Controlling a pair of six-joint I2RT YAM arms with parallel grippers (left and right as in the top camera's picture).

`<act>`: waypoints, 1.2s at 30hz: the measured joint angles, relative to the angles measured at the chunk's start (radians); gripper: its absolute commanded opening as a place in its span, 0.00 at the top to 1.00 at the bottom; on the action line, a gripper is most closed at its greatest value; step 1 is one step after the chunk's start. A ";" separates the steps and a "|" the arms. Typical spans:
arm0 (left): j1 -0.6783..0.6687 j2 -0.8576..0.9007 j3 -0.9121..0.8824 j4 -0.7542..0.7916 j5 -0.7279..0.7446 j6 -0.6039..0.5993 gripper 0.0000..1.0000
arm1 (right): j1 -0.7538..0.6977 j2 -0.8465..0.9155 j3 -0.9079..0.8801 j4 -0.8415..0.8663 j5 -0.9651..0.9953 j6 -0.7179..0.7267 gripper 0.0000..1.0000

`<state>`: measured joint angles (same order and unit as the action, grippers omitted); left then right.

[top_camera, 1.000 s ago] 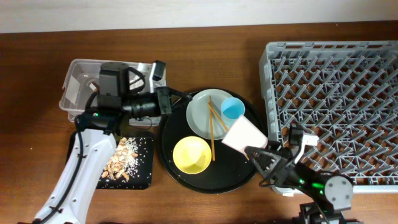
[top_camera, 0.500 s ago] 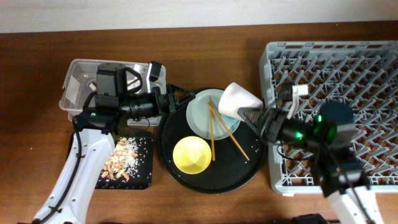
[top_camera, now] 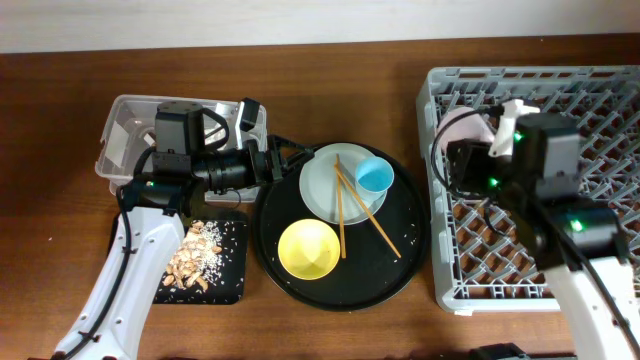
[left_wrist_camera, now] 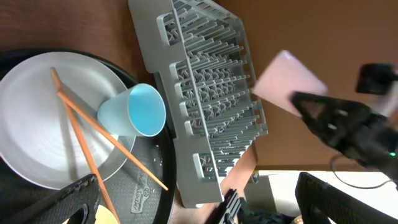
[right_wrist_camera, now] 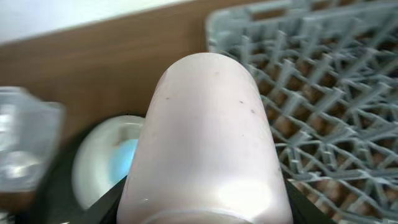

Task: Sort waste into correct bins and load items into the dishwasher rack
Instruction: 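Carry the pink cup with the right gripper and place it upside down in the rack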

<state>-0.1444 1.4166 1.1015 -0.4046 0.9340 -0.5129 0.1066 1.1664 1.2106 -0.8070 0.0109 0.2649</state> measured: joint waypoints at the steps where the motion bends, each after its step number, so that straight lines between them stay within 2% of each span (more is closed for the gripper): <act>1: 0.000 0.000 0.000 0.000 0.000 0.000 0.01 | 0.000 0.024 0.000 0.003 0.020 -0.006 0.58; 7: 0.000 0.000 0.000 0.000 0.000 0.000 0.01 | -0.006 0.158 0.000 0.084 0.122 -0.039 0.58; 12: 0.000 0.000 0.000 0.000 0.000 0.000 0.01 | -0.078 0.243 0.000 0.108 0.143 -0.042 0.59; 18: 0.000 0.000 0.000 0.000 0.000 0.000 0.01 | -0.190 0.355 0.000 0.156 0.098 -0.084 0.59; 25: 0.000 0.000 0.000 0.000 0.000 0.000 0.01 | -0.222 0.439 0.000 0.191 0.070 -0.094 0.58; 27: 0.000 0.000 0.000 0.000 0.000 0.000 0.01 | -0.222 0.456 0.000 0.200 0.066 -0.094 0.43; 31: 0.000 0.000 0.000 0.000 0.000 0.000 0.01 | -0.222 0.463 0.000 0.203 0.059 -0.103 0.26; 36: 0.000 0.000 0.000 0.000 0.000 0.000 0.01 | -0.222 0.463 0.000 0.202 0.051 -0.107 0.16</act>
<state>-0.1444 1.4166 1.1015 -0.4046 0.9340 -0.5129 -0.1154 1.6291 1.2106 -0.6048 0.0620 0.1577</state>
